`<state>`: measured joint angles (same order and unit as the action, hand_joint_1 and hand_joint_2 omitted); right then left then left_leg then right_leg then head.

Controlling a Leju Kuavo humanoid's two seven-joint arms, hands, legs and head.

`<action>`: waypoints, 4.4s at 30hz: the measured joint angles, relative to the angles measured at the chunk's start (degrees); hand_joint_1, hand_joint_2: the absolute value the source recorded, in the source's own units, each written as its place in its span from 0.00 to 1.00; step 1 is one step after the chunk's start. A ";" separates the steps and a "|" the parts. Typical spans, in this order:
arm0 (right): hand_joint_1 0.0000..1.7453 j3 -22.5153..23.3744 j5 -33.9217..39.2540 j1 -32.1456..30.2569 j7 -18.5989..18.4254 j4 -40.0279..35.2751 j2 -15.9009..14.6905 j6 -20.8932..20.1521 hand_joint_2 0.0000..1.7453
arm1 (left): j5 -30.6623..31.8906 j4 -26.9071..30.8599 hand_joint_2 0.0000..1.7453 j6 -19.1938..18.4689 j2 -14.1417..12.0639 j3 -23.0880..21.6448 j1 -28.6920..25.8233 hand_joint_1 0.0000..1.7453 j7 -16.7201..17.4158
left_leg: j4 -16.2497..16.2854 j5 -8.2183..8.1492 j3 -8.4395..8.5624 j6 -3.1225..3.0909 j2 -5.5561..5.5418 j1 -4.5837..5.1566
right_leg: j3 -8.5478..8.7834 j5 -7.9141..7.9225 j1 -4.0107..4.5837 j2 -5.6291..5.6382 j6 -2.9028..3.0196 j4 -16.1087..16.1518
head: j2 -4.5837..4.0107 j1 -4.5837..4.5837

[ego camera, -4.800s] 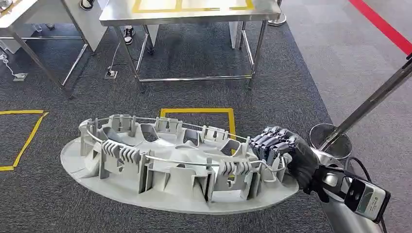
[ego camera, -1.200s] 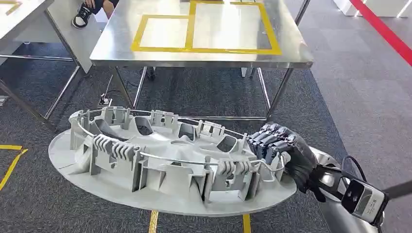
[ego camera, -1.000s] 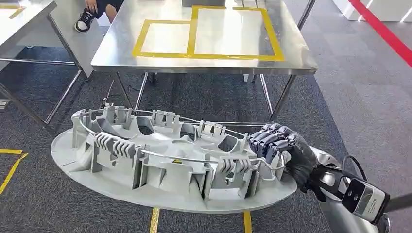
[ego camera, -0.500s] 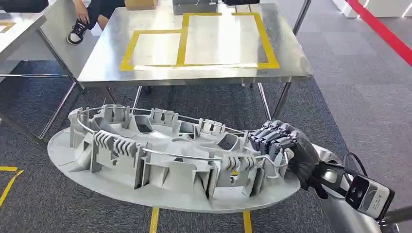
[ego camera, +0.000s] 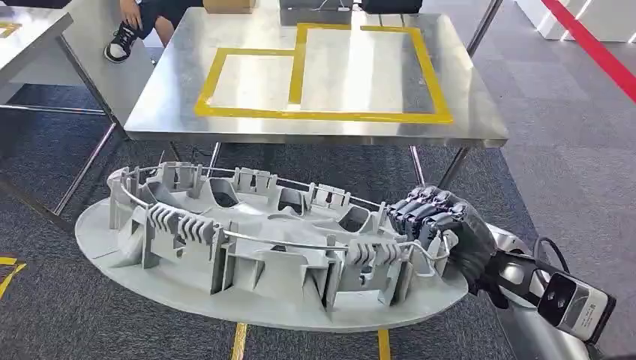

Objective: Take the parts from the cabinet and place them on the table.

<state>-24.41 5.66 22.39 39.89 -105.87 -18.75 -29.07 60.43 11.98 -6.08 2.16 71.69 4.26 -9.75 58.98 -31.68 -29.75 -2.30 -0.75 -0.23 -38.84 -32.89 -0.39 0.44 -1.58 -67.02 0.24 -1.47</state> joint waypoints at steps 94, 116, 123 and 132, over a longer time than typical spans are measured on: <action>1.00 -2.27 -12.25 -2.09 -1.93 -2.16 -0.74 12.90 1.00 | 0.00 0.42 1.00 0.92 1.36 1.77 -0.27 0.00 0.59 | 0.02 5.79 -7.27 1.32 -0.10 0.62 | 10.77 0.67 0.04 -0.25 0.95 10.00 | 0.00 0.07; 1.00 6.92 -63.72 -0.99 -11.10 37.92 -11.97 28.44 1.00 | 2.06 0.42 1.00 -2.86 1.79 3.54 -1.35 0.00 -4.50 | -0.03 5.57 -5.70 1.14 0.35 0.56 | 11.91 0.56 0.14 0.06 0.56 10.05 | 0.00 0.04; 1.00 -4.93 -71.18 22.74 -12.78 67.70 -1.58 31.04 1.00 | 3.19 0.42 1.00 -0.83 1.77 3.52 -1.05 0.00 -5.31 | -0.05 5.53 -4.97 1.20 0.84 0.46 | 12.50 0.60 0.26 0.48 0.59 10.03 | 0.00 0.07; 1.00 -12.59 -73.68 35.38 -16.48 80.48 10.76 28.76 1.00 | 4.46 0.42 1.00 0.00 1.66 3.50 -0.15 0.00 -4.24 | -0.05 5.27 -4.46 1.46 1.04 0.32 | 12.91 0.51 0.39 0.74 0.72 10.02 | 0.00 0.09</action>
<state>-37.01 -68.02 57.77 23.41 -25.39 -7.99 -0.31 64.89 12.39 -6.08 3.82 75.19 4.11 -13.99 58.93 -26.41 -34.21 -0.84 0.28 0.09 -25.93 -32.38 0.00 1.18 -0.86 -57.00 0.24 -1.38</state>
